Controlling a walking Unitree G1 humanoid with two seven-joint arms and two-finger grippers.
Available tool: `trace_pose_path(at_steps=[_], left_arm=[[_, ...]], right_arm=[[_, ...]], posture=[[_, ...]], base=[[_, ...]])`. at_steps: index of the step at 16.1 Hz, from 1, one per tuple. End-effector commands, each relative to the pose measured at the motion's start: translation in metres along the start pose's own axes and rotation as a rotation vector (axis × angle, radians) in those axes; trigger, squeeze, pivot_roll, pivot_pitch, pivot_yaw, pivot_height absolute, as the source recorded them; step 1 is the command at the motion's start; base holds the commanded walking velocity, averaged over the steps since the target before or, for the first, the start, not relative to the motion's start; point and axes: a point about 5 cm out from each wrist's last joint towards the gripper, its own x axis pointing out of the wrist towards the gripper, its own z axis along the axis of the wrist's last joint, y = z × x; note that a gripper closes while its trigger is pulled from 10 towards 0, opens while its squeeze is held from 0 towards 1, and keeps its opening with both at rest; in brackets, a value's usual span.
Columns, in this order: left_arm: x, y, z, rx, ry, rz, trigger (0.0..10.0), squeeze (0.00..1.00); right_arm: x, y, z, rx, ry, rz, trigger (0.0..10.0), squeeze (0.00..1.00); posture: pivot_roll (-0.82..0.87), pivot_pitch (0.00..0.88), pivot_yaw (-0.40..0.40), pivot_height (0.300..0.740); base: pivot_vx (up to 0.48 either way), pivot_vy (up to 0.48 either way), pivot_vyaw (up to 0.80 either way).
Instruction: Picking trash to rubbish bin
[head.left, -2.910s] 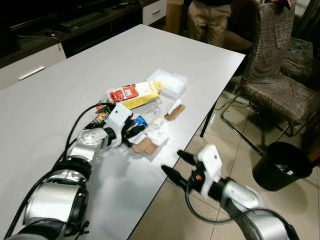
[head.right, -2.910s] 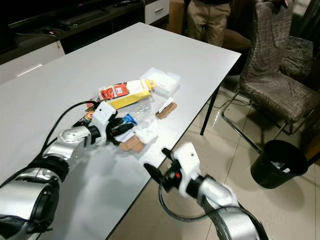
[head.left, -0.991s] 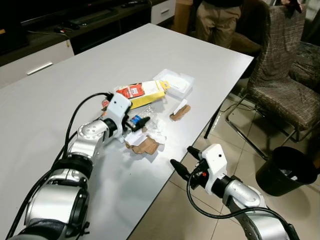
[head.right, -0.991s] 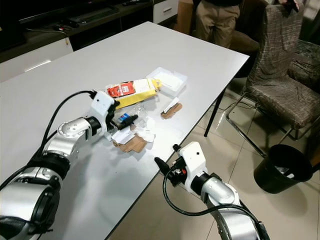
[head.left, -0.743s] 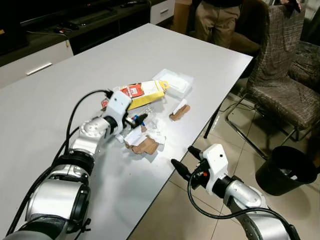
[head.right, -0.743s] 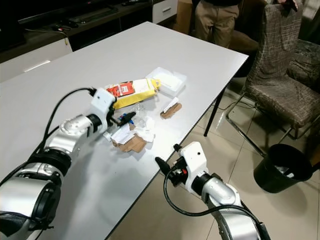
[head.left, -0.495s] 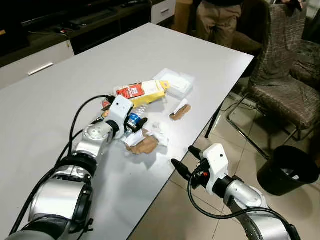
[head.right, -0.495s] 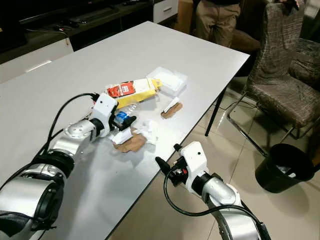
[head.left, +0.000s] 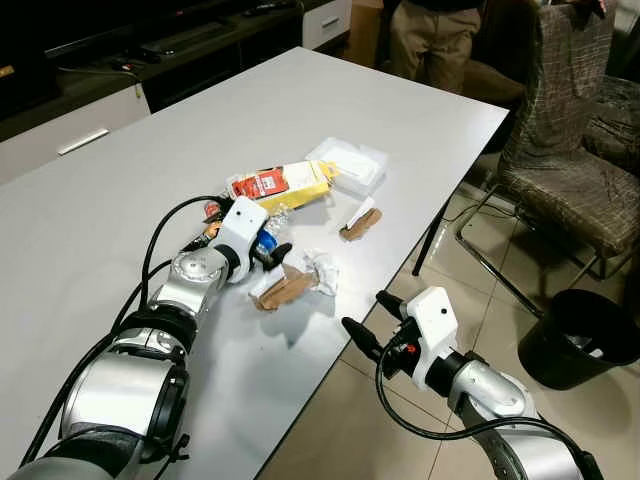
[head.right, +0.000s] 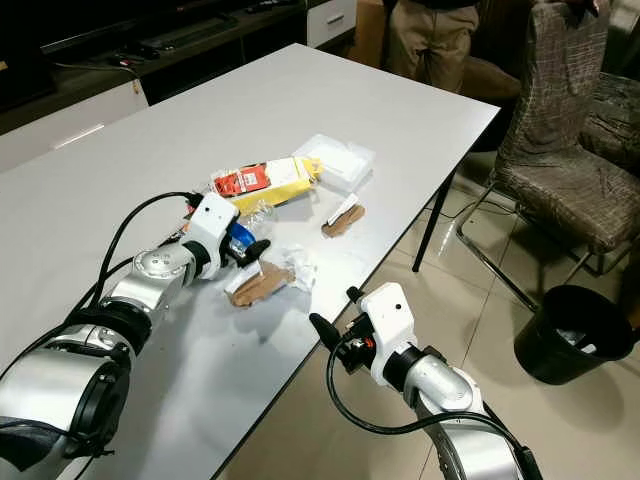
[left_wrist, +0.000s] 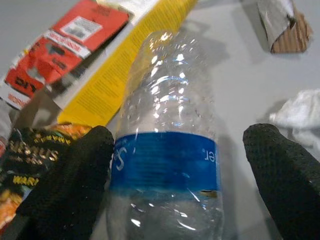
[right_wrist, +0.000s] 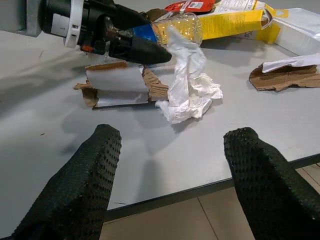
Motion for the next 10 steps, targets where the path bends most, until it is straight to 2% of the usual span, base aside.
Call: trace_pose_path(at_steps=[1, 2, 3, 4, 5, 6, 10], left_arm=[[0.000, 0.000, -0.001, 0.014, 0.024, -0.008, 10.0, 0.00], [0.000, -0.001, -0.005, 0.024, 0.044, -0.016, 7.4, 0.00], [0.000, -0.002, -0.007, 0.030, 0.055, -0.017, 6.1, 0.00], [-0.001, -0.002, -0.008, 0.038, 0.067, -0.018, 3.5, 0.00], [-0.001, -0.002, -0.010, 0.044, 0.081, -0.020, 2.9, 0.00], [-0.002, -0.001, -0.012, 0.043, 0.094, -0.014, 0.0, 0.00], [-0.003, 0.003, -0.013, 0.040, 0.103, 0.004, 0.0, 0.00]], right_arm=[[-0.001, 0.001, 0.003, -0.007, -0.003, 0.004, 10.0, 0.00], [-0.001, 0.001, 0.003, -0.008, -0.002, 0.005, 10.0, 0.00], [0.000, 0.001, 0.003, -0.008, -0.001, 0.006, 10.0, 0.00], [0.000, 0.001, 0.003, -0.008, -0.002, 0.007, 10.0, 0.00], [0.001, 0.002, 0.003, -0.008, -0.003, 0.009, 10.0, 0.00], [0.002, 0.001, 0.004, -0.010, -0.004, 0.011, 10.0, 0.00], [0.005, 0.000, 0.005, -0.014, -0.007, 0.013, 10.0, 0.00]], posture=[[-0.21, 0.000, 0.025, 0.740], [-0.21, 0.000, 0.021, 0.740], [-0.21, 0.000, 0.020, 0.740], [-0.21, 0.000, 0.019, 0.740], [-0.21, 0.000, 0.017, 0.740], [-0.20, 0.000, 0.016, 0.740], [-0.20, 0.000, 0.013, 0.740]], base=[[0.000, 0.000, 0.00], [0.000, 0.000, 0.00], [0.000, 0.000, 0.00], [0.000, 0.000, 0.00], [0.000, 0.000, 0.00], [0.000, 0.000, 0.00], [0.000, 0.000, 0.00]])
